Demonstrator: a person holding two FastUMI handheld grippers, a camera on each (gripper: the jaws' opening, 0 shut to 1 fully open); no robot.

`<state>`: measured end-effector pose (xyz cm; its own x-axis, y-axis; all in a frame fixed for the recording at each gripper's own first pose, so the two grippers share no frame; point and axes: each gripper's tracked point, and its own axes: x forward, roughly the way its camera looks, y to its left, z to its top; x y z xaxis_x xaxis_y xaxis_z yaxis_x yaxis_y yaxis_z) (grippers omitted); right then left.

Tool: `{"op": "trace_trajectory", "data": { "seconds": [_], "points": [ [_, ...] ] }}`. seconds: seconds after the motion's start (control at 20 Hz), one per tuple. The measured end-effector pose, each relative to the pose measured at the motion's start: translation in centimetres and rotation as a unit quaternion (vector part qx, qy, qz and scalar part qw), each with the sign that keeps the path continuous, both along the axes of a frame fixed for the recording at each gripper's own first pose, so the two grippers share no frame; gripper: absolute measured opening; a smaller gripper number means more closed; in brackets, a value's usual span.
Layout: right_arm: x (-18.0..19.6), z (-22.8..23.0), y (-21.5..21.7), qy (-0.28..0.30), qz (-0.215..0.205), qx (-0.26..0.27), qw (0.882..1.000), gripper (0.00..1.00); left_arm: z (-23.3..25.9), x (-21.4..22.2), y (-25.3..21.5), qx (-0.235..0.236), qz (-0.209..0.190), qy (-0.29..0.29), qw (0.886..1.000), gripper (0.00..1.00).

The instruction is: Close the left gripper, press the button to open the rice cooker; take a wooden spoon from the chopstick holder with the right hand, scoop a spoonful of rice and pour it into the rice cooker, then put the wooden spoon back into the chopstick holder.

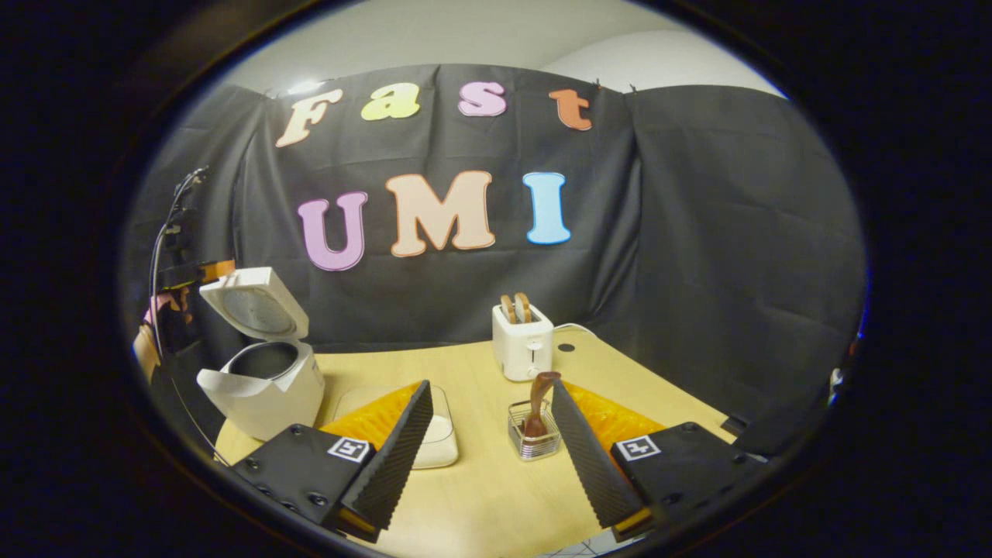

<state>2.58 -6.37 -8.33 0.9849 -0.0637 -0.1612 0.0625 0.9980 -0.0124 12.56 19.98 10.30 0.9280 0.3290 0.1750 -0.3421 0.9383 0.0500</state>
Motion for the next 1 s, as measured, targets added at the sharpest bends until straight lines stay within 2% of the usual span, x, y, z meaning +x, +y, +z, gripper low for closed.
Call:
{"op": "trace_trajectory", "data": {
  "seconds": [0.05,0.15,0.25,0.35,0.6,0.7,0.8,0.85,1.0],
  "points": [
    [0.5,-0.4,-0.5,0.003,0.004,0.005,1.0,0.97,0.1,0.0,-0.4,-0.001,0.0,0.0,1.0,0.21],
    [1.7,-1.3,-1.4,0.009,0.01,0.01,1.0,0.96,0.0,0.0,-1.4,-0.006,-0.004,0.002,1.0,0.27],
    [3.0,-2.3,-2.3,0.016,0.016,0.009,1.0,0.96,-0.5,-0.2,-2.3,-0.011,-0.004,0.008,1.0,0.39],
    [4.3,-3.3,-2.9,0.022,0.023,0.006,0.999,0.96,-0.8,-0.7,-3.0,-0.018,-0.004,0.008,1.0,0.47],
    [7.6,-5.8,-4.2,0.033,0.038,0.005,0.999,0.96,-2.0,-2.3,-4.5,-0.028,0.006,0.009,1.0,0.87],
    [8.9,-7.2,-4.6,0.041,0.041,0.007,0.998,0.96,-2.6,-3.1,-4.8,-0.027,0.015,0.01,0.999,0.92],
    [10.3,-8.2,-4.7,0.043,0.047,0.011,0.998,0.99,-3.1,-3.8,-5.9,-0.034,0.01,0.013,0.999,0.92],
    [10.9,-8.7,-4.7,0.043,0.052,0.01,0.998,0.96,-3.5,-4.2,-6.2,-0.036,0.011,0.015,0.999,0.92],
    [13.0,-10.6,-5.2,0.043,0.049,0.012,0.998,0.96,-3.9,-5.9,-6.7,-0.035,0.026,0.016,0.999,0.92]
  ]
}}
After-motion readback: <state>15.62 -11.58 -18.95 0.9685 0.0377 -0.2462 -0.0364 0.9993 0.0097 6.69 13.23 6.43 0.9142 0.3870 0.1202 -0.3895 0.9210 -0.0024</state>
